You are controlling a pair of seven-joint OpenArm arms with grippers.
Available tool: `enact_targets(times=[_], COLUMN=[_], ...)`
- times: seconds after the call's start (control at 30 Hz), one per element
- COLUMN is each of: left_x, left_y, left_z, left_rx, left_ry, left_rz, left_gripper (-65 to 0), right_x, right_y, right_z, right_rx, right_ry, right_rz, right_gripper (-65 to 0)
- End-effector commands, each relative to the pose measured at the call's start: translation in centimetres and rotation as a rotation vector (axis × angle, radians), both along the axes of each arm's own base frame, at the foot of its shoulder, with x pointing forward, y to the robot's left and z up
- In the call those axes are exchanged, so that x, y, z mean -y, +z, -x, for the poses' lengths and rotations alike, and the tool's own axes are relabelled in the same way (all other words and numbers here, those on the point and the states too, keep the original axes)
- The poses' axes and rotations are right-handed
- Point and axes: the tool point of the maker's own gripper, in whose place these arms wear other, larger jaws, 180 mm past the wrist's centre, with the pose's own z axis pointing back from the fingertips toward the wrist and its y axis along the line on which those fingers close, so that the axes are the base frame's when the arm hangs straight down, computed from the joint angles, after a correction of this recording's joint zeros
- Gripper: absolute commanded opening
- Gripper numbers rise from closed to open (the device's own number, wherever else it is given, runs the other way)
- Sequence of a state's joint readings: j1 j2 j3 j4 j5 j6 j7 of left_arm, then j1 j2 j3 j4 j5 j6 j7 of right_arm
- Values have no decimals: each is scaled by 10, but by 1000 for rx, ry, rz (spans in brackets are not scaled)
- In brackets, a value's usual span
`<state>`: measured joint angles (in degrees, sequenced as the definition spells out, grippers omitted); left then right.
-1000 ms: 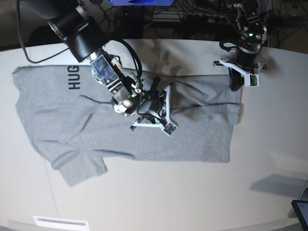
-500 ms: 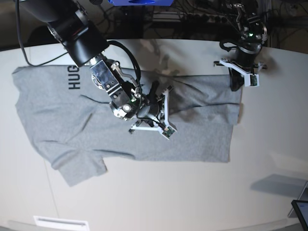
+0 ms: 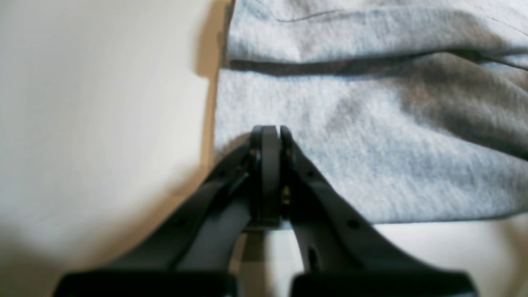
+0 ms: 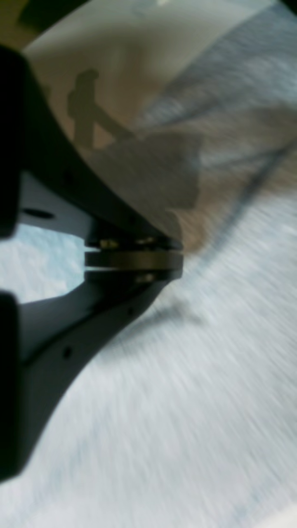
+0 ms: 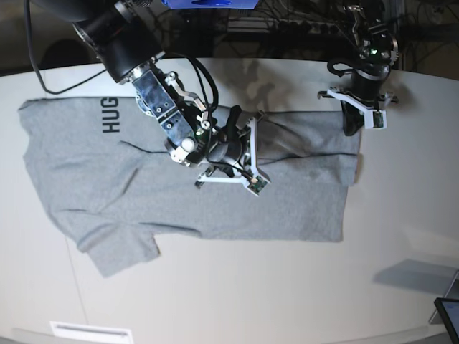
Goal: Fold the T-shirt properly
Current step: 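Drag the right gripper across the shirt toward the sleeve hem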
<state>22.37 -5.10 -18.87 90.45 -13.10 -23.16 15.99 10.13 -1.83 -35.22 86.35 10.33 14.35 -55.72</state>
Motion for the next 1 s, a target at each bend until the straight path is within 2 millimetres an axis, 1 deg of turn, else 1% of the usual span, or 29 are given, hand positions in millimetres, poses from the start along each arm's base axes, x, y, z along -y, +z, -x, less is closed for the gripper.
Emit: enact_targets(times=[0.0, 0.1, 0.2, 0.3, 0.4, 0.6, 0.63, 0.7, 0.73, 0.8, 0.87, 0.97], left_x=[-8, -8, -8, -8, -8, -8, -8, -12, -14, -15, -24, -30], left_y=[-18, -18, -18, -18, -18, -18, -18, -16, -16, -16, -11, -8], left_z=[17, 17, 17, 17, 17, 17, 17, 16, 16, 16, 14, 12], left_rx=[-114, -114, -114, -114, -114, -114, -114, -115, -116, -116, -115, -114], left_ry=[10, 10, 10, 10, 10, 9, 9, 4, 2, 2, -8, -15], left_rz=[-39, -39, -39, -39, -39, -41, -41, -55, -60, -62, -89, -108], left_gripper=[-650, -650, -650, -650, -650, -650, -650, -650, -650, -650, -650, -650], right_x=[-9, -9, -14, -15, -13, -8, -8, -6, -1, 2, 7, 13], right_y=[14, -3, -13, -21, -25, -21, -20, -19, -19, -21, -24, -27], right_z=[-11, -8, -5, -7, -13, -32, -32, -36, -38, -38, -39, -38], right_rx=[45, 11, -9, -19, -15, 16, 17, 24, 29, 28, 29, 26], right_ry=[-2, -8, -11, -14, -19, -22, -20, -20, -21, -20, -24, -25], right_rz=[-48, -42, -57, -57, -53, -38, -37, -30, -20, -10, 1, 14], right_gripper=[-650, -650, -650, -650, -650, -650, -650, -650, -650, -650, -650, -650])
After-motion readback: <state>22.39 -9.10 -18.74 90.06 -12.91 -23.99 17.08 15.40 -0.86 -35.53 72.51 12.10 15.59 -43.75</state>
